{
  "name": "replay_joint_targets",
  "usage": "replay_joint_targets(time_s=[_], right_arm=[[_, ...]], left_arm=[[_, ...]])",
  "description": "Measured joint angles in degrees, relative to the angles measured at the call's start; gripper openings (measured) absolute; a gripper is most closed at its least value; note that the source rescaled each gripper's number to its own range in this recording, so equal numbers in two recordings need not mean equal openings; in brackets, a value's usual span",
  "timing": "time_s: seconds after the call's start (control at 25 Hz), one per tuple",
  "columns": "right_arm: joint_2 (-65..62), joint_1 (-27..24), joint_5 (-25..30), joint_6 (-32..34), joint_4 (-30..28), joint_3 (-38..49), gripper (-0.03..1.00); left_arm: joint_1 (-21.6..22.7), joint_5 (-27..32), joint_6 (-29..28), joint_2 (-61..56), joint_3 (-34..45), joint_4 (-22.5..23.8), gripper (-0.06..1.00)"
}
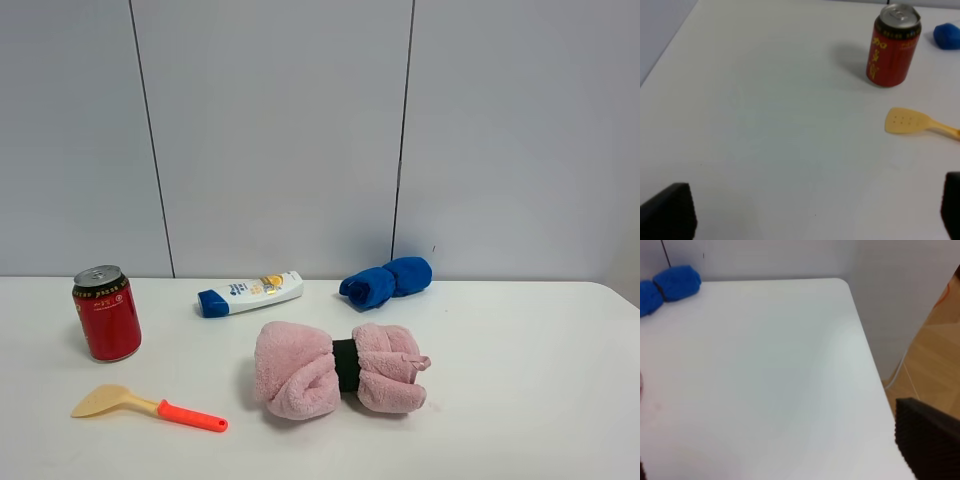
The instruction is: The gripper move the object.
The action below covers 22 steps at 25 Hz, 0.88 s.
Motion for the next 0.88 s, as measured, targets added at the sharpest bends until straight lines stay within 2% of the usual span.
replay_joint_targets(time_s=[0.08, 0.28, 0.44, 0.6, 0.88], right_arm=[[-3.59, 0.0, -1.99, -0.46, 0.81, 4.4, 1.0], [-10.91, 0.0, -2.58, -0.46, 1.88, 11.79, 1.0], [-14.79, 0.0, -2.09, -0.46, 1.9, 14.0, 1.0], [-15.02, 0.0, 0.78, 0.4, 1.9, 14.29, 1.0], [-15.02, 0.0, 1.55, 9.82, -0.02, 14.33, 1.0]], left_arm=[[0.0, 0.0, 0.0, 0.0, 0.0, 0.0, 1.0], [0.0, 0.0, 0.0, 0.0, 0.0, 0.0, 1.0], [0.0, 0.0, 0.0, 0.0, 0.0, 0.0, 1.0], [0.0, 0.0, 0.0, 0.0, 0.0, 0.0, 1.0], [0.0, 0.0, 0.0, 0.0, 0.0, 0.0, 1.0]])
